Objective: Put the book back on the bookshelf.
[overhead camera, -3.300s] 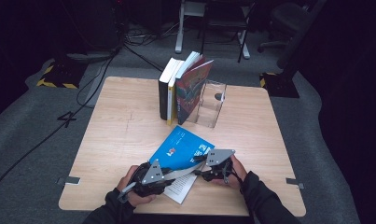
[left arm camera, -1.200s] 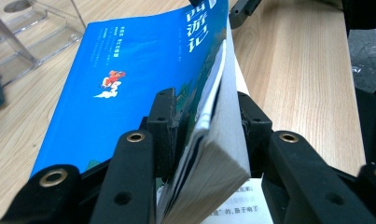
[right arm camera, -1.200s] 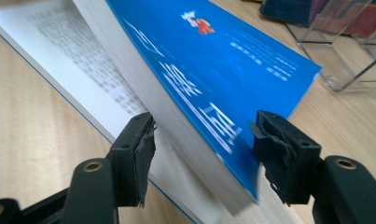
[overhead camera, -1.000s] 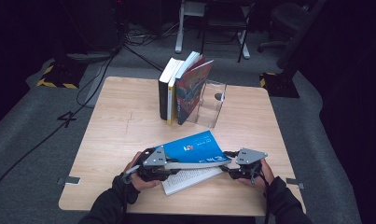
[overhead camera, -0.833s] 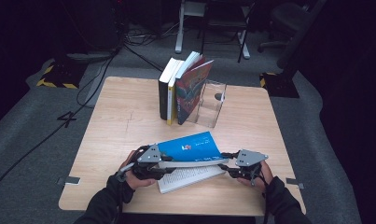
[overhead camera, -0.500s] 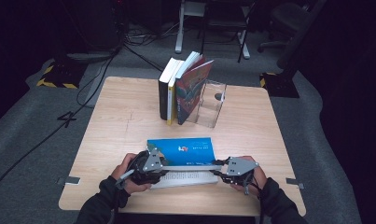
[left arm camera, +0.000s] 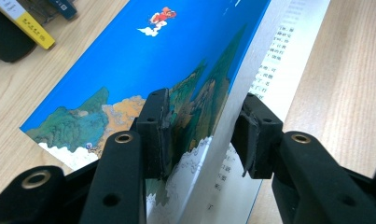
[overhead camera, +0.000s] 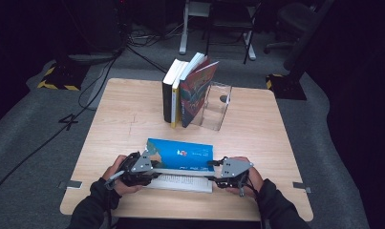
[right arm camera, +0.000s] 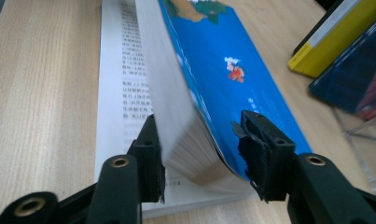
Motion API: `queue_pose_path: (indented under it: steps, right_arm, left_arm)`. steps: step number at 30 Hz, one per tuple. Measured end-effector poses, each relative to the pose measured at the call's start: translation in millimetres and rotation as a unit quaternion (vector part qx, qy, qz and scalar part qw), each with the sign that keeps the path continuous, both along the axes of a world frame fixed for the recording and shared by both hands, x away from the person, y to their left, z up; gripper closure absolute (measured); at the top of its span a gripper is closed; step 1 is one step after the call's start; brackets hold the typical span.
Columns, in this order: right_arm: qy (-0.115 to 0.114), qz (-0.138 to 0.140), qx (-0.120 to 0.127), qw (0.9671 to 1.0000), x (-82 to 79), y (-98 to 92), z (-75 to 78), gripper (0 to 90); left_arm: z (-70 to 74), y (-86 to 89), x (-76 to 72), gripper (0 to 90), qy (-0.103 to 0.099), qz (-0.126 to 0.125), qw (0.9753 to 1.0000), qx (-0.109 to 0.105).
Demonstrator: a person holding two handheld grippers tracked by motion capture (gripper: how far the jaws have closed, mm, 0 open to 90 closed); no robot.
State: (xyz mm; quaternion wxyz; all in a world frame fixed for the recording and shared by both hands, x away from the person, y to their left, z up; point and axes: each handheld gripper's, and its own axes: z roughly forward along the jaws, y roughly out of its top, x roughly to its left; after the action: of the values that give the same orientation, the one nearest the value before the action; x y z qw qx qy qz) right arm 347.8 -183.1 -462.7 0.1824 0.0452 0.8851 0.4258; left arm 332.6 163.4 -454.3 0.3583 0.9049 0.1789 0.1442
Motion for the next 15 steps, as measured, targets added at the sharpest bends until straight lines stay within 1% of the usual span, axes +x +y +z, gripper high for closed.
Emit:
queue_pose_path:
  steps: [1,2,3,4,6,7,8,9,11,13,14,15]
  right_arm:
    - [0.006,0.005,0.005,1.0,3.1,0.3,-2.0,59.8]
    - [0.002,0.005,0.008,1.0,3.7,0.8,-2.6,62.6]
    - [-0.004,0.006,0.007,0.9999,4.6,2.0,-3.1,64.6]
    - [-0.004,0.004,0.008,1.0,4.5,3.0,-3.3,65.5]
    - [-0.008,0.001,0.008,0.9999,3.0,4.4,-2.9,66.4]
    - [-0.01,-0.001,0.008,0.9999,2.3,4.7,-2.1,66.6]
    - [-0.012,-0.003,0.008,0.9999,1.6,4.7,-1.0,66.6]
    - [-0.013,-0.006,0.007,0.9999,0.6,5.3,0.4,66.8]
    - [-0.018,-0.005,0.005,0.9998,-1.2,6.8,2.9,67.3]
    - [-0.021,-0.007,0.001,0.9998,-3.6,9.1,5.5,67.7]
    - [-0.022,-0.007,0.001,0.9997,-5.0,9.9,6.1,67.9]
    - [-0.022,-0.007,0.001,0.9997,-5.0,9.9,6.1,67.9]
  left_arm:
    - [0.0,0.2,1.2,58.7,0.0,0.002,1.0,0.0]
    - [0.3,0.7,3.3,57.6,0.004,0.015,0.9999,0.0]
    - [0.6,0.7,4.3,53.9,0.005,0.029,0.9996,-0.002]
    - [2.0,0.4,4.2,50.7,0.004,0.041,0.9991,0.004]
    - [4.8,-2.0,2.2,48.1,0.001,0.049,0.9987,0.014]
    - [6.9,-3.6,0.4,47.2,0.001,0.051,0.9986,0.013]
    - [9.9,-6.2,-1.6,46.3,0.003,0.05,0.9987,0.006]
    - [12.6,-9.5,-4.0,45.5,0.001,0.051,0.9987,0.007]
    - [17.5,-19.3,-11.0,44.9,-0.008,0.048,0.9988,-0.004]
    - [20.7,-28.7,-16.9,44.9,-0.018,0.043,0.9989,-0.005]
    - [20.7,-28.7,-16.9,44.6,-0.018,0.043,0.9989,-0.005]
    - [21.6,-36.2,-20.3,44.6,-0.022,0.039,0.999,-0.006]
